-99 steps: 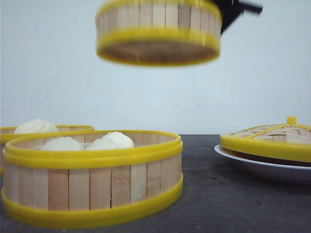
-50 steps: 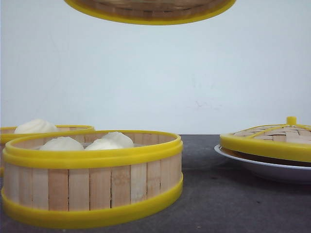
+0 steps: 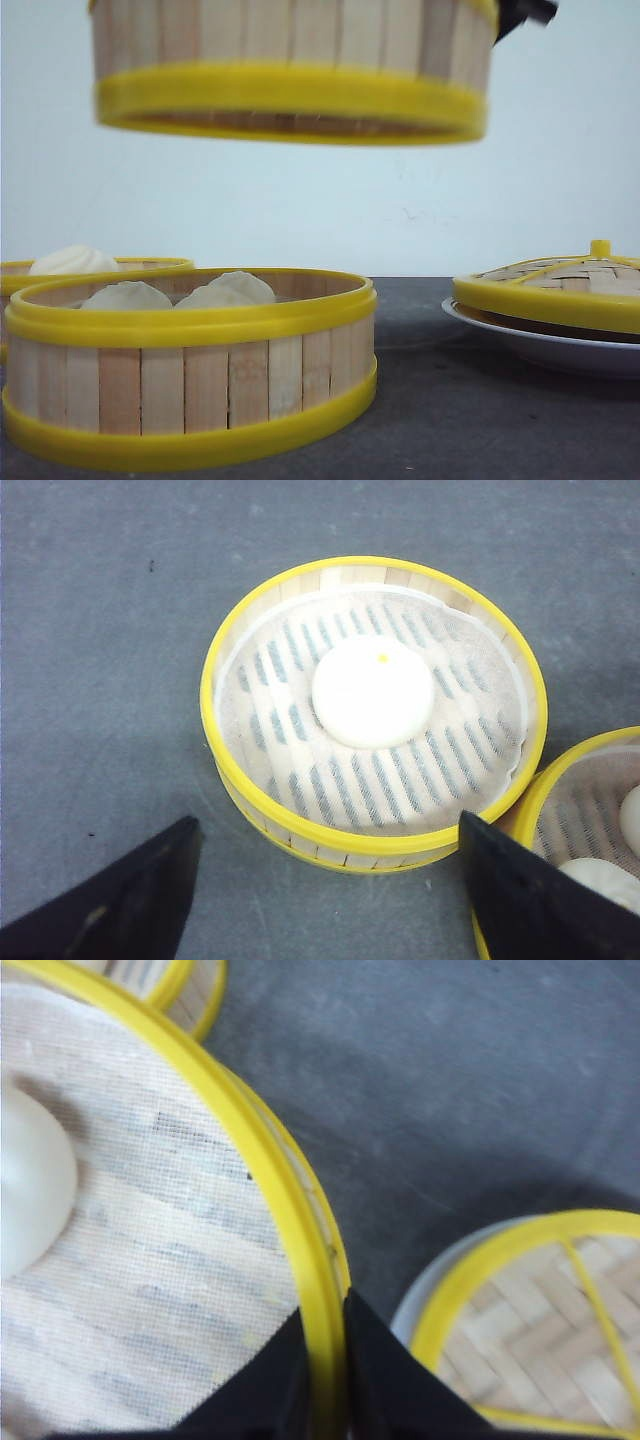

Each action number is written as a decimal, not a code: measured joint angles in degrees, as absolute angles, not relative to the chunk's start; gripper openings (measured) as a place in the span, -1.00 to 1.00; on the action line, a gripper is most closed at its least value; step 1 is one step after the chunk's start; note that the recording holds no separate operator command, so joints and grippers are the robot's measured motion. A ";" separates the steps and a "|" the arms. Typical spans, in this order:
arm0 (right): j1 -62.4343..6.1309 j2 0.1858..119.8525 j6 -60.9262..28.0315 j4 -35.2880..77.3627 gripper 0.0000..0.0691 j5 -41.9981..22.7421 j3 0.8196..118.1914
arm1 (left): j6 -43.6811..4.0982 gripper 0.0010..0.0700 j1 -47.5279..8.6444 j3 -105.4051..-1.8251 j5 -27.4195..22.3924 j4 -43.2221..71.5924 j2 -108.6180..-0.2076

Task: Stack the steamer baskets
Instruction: 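Grip the basket rim with the right gripper and lift it up, then lower the held basket onto the front steamer basket and release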

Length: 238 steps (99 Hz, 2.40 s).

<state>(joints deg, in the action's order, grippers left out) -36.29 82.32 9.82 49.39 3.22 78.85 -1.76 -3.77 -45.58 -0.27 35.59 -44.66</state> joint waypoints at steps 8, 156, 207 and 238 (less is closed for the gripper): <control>-36.47 82.35 9.65 46.17 -0.95 4.60 76.44 | -1.91 0.42 -3.77 -45.58 -0.25 35.59 -44.66; -40.86 96.27 11.81 34.02 -0.95 1.28 75.59 | -2.37 0.42 -3.77 -45.58 -0.30 35.57 -44.66; -41.25 97.12 12.05 33.80 -0.95 -0.23 75.59 | -2.37 0.42 -3.77 -45.58 -0.27 35.59 -44.66; -41.25 97.12 12.05 33.74 -0.95 -0.23 75.59 | -2.37 0.42 -3.77 -45.58 -0.27 35.59 -44.66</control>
